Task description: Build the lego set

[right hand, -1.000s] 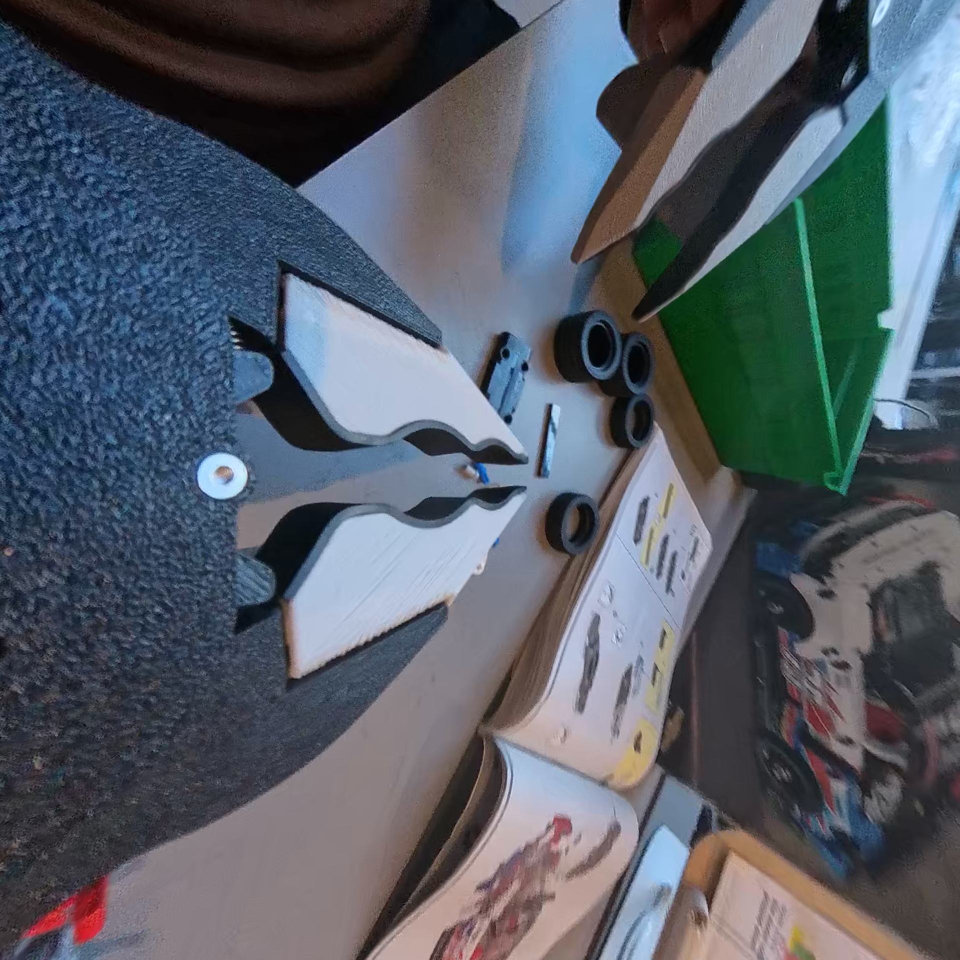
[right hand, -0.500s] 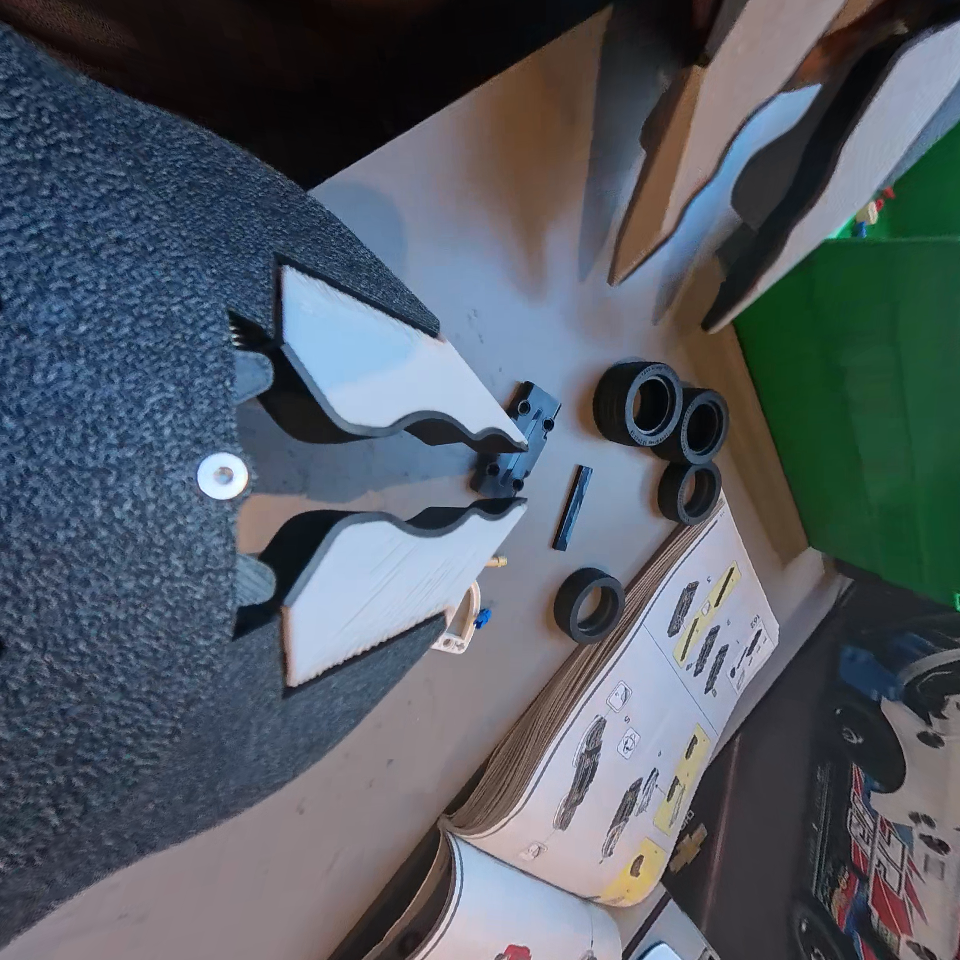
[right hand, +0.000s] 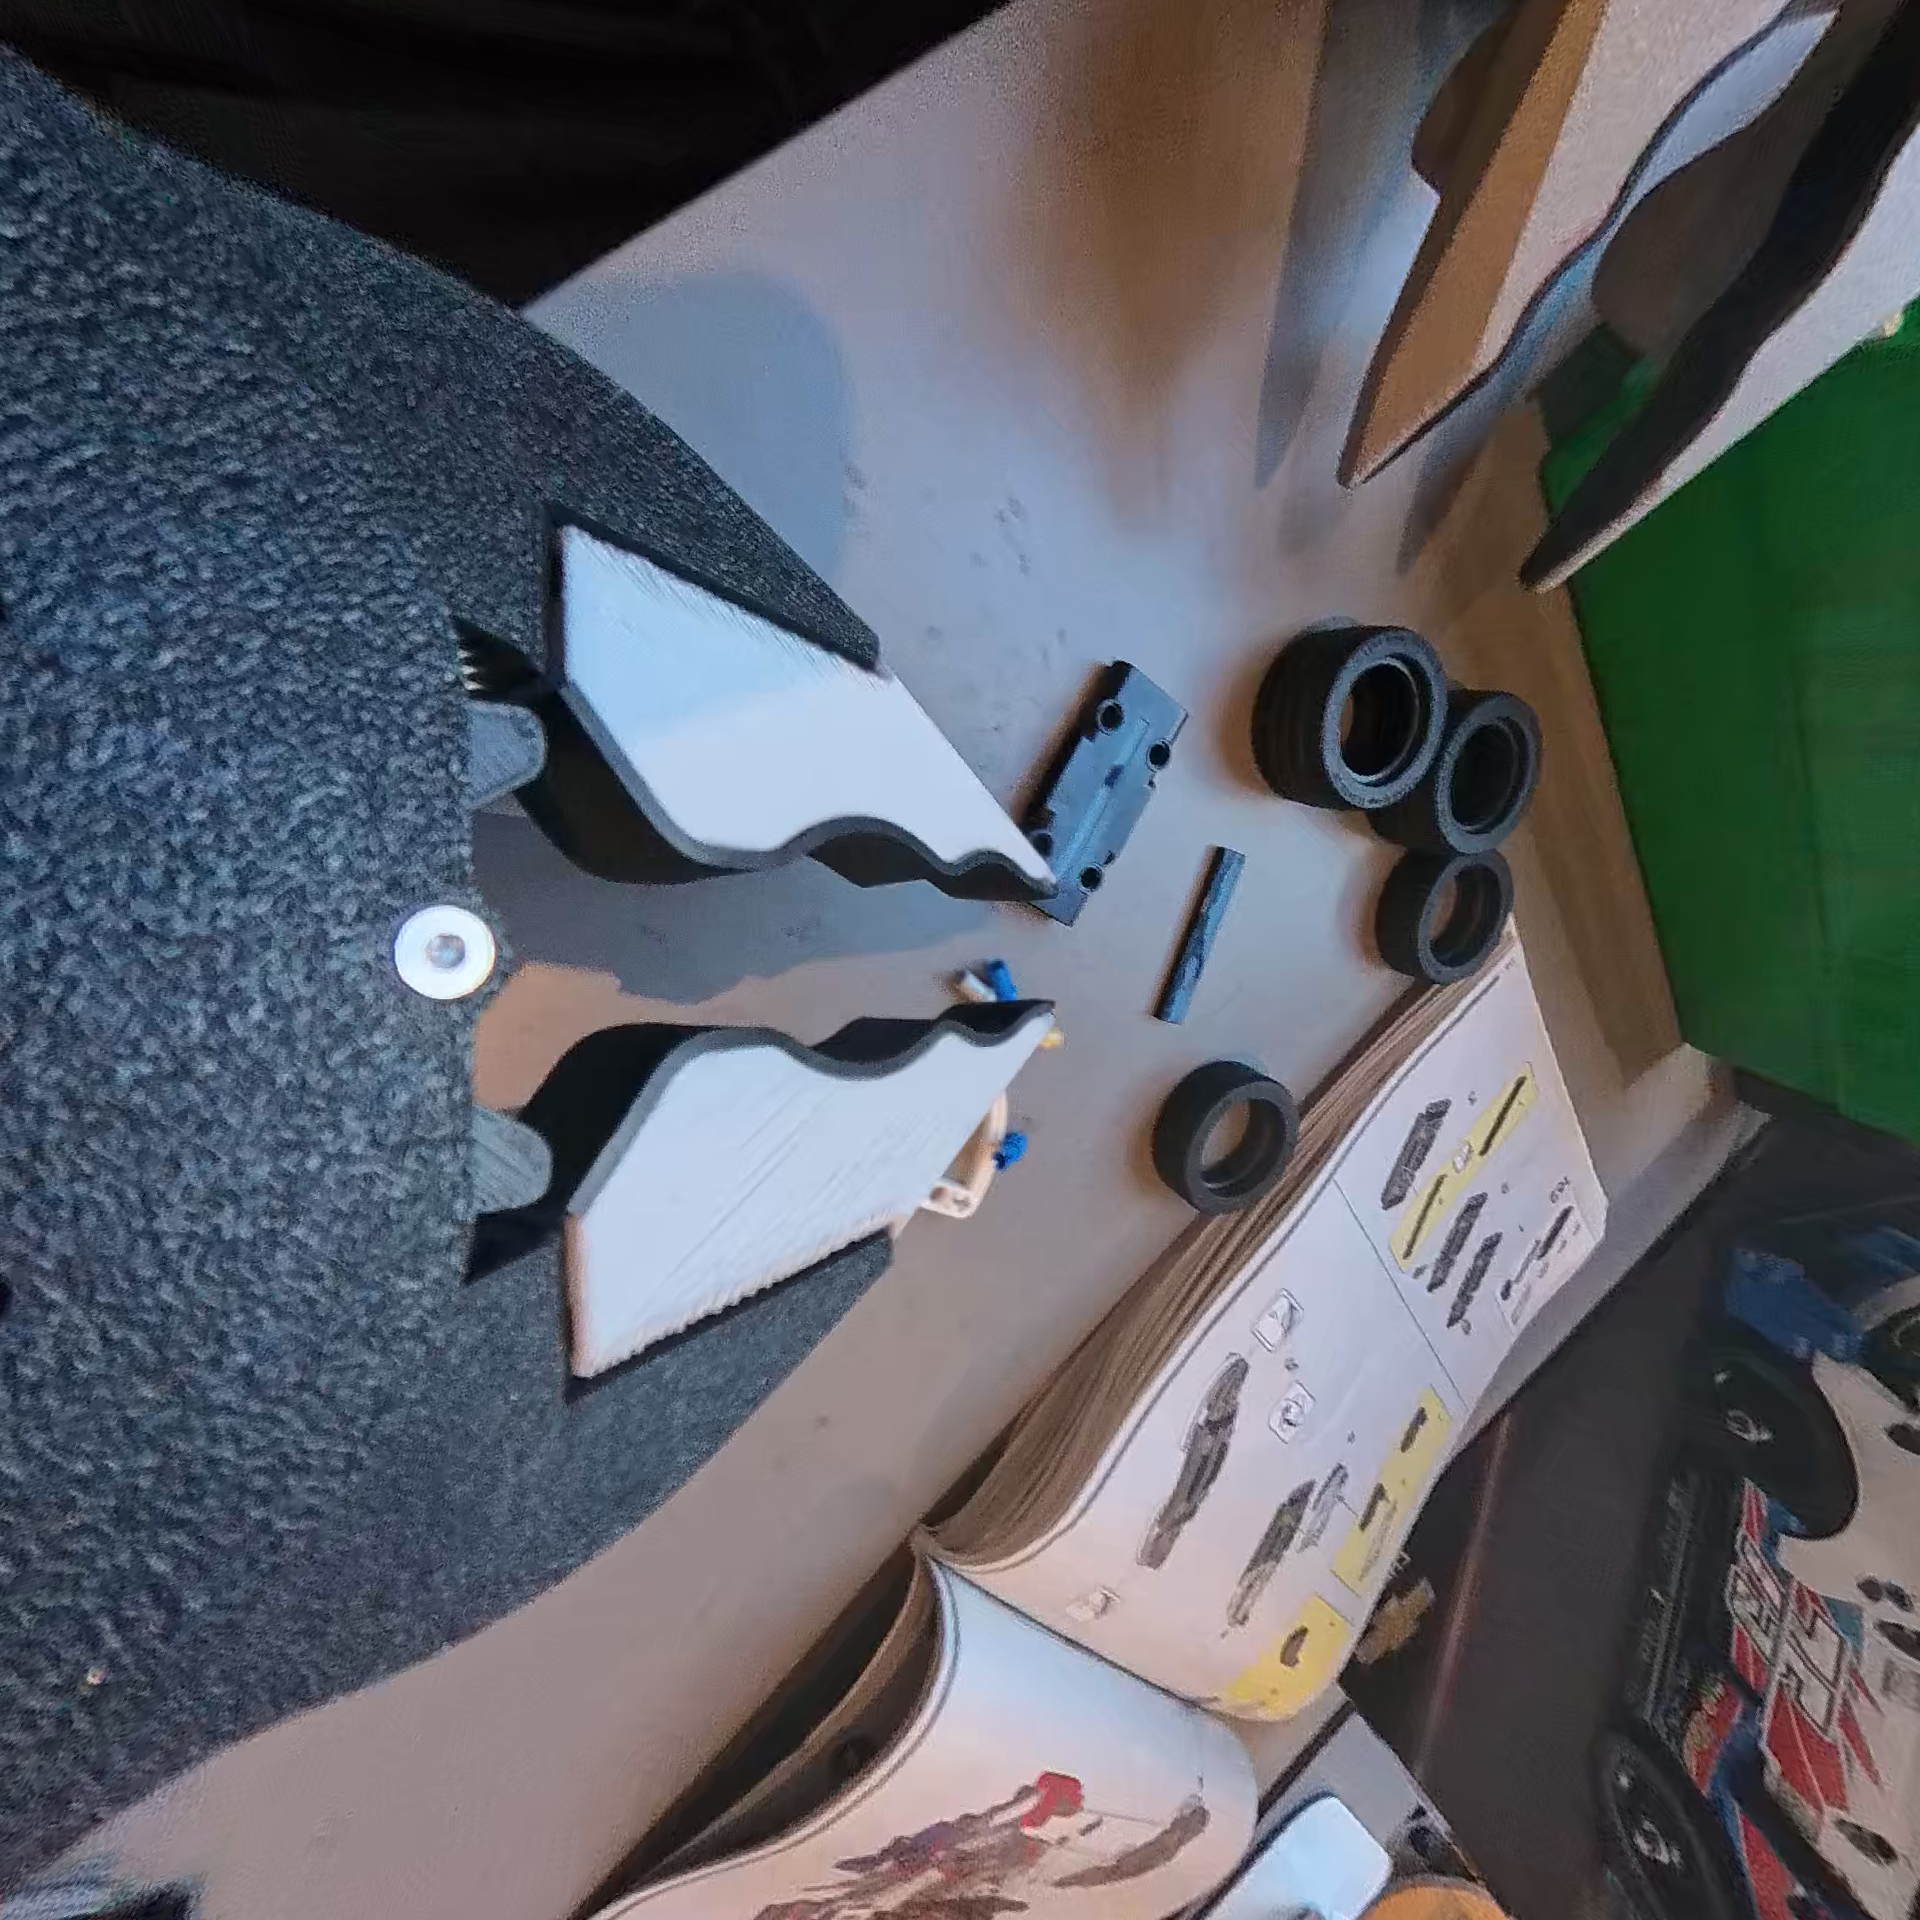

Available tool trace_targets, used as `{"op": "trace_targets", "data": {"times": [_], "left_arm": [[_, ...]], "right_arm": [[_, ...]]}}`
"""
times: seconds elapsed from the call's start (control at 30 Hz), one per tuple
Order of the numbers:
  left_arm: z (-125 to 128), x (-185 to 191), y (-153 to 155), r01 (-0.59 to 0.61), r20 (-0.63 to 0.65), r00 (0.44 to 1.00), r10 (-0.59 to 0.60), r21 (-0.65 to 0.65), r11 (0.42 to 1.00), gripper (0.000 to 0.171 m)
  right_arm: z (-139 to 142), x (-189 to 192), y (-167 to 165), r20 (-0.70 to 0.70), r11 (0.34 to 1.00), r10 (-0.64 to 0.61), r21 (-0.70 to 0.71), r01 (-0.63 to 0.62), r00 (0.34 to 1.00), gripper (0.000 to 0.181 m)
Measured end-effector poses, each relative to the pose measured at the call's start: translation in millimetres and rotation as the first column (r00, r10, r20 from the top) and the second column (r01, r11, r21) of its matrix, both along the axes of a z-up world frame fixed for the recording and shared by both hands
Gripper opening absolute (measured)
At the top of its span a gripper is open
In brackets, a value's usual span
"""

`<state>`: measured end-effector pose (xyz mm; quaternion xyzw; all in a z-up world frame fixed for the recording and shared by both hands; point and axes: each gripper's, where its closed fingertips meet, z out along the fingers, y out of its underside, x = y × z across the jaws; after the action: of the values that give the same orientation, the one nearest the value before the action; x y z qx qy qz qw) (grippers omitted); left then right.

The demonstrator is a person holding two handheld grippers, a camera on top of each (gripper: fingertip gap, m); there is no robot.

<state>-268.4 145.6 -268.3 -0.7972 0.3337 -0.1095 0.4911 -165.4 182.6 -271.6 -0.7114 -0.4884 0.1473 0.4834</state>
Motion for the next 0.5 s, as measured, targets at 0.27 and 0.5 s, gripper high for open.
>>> {"op": "trace_targets", "data": {"times": [0.27, 0.5], "left_arm": [[9, -4, 1, -0.016, 0.06, 0.998, 0.014, 0.033, 0.999, 0.045], [15, -11, 5, -0.052, 0.086, 0.995, 0.047, 0.062, 0.997, 0.045]], "right_arm": [[8, -4, 11, -0.075, 1.0, 0.009, -0.011, -0.01, 0.997, 0.019], [15, 0, 14, -0.128, 1.0, -0.011, -0.014, 0.01, 0.992, 0.019]]}}
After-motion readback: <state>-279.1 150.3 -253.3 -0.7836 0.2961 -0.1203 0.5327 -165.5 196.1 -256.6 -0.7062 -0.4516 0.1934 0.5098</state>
